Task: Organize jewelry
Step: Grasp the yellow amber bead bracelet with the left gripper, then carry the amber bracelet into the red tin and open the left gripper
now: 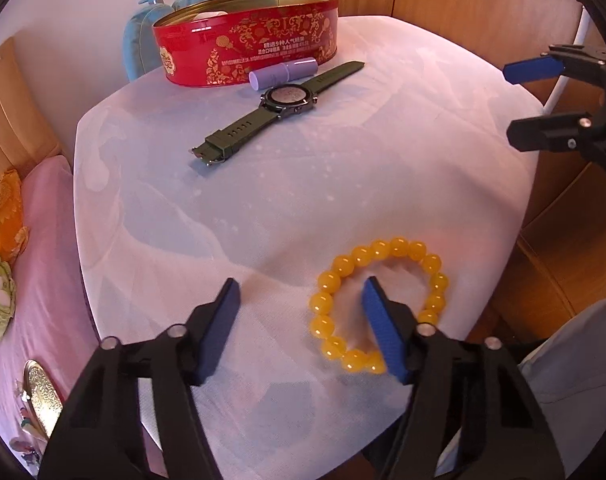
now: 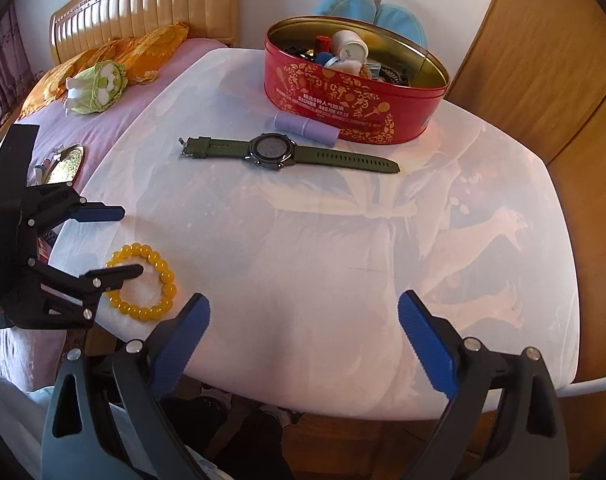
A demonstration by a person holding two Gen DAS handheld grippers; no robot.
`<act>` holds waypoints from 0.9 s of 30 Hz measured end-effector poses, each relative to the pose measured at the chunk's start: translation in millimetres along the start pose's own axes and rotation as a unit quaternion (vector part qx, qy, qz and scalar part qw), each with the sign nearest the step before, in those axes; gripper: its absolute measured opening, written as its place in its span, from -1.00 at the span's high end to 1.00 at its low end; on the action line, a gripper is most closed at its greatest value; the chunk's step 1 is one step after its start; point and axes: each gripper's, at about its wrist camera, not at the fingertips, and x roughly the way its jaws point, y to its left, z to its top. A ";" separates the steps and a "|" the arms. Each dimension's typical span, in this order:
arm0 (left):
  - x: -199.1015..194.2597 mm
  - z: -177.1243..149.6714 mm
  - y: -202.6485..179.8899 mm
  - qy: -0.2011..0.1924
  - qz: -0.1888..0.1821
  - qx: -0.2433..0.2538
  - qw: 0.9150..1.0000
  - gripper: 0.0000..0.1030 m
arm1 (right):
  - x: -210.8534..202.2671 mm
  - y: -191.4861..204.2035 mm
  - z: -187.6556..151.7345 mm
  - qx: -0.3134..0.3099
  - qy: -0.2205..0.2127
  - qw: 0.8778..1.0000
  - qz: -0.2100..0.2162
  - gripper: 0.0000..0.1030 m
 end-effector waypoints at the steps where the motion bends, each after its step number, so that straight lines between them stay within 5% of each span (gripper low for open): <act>1: -1.6 -0.4 1.8 -0.001 -0.005 0.003 1.000 0.32 | -1.4 0.6 -1.5 0.009 0.000 1.000 -0.002 -0.86; 4: -3.0 -0.4 8.1 0.003 -0.017 0.009 1.000 0.78 | -4.8 2.0 -4.1 0.027 -0.001 1.000 -0.008 -0.86; 12: -25.2 16.4 30.5 -0.034 -0.048 -0.039 0.997 0.78 | -17.1 -1.1 -5.4 0.044 -0.012 0.999 -0.020 -0.86; 27: -41.8 114.8 -0.7 -0.081 0.006 -0.037 0.996 0.78 | -16.2 -72.7 36.6 0.011 -0.067 0.997 0.029 -0.86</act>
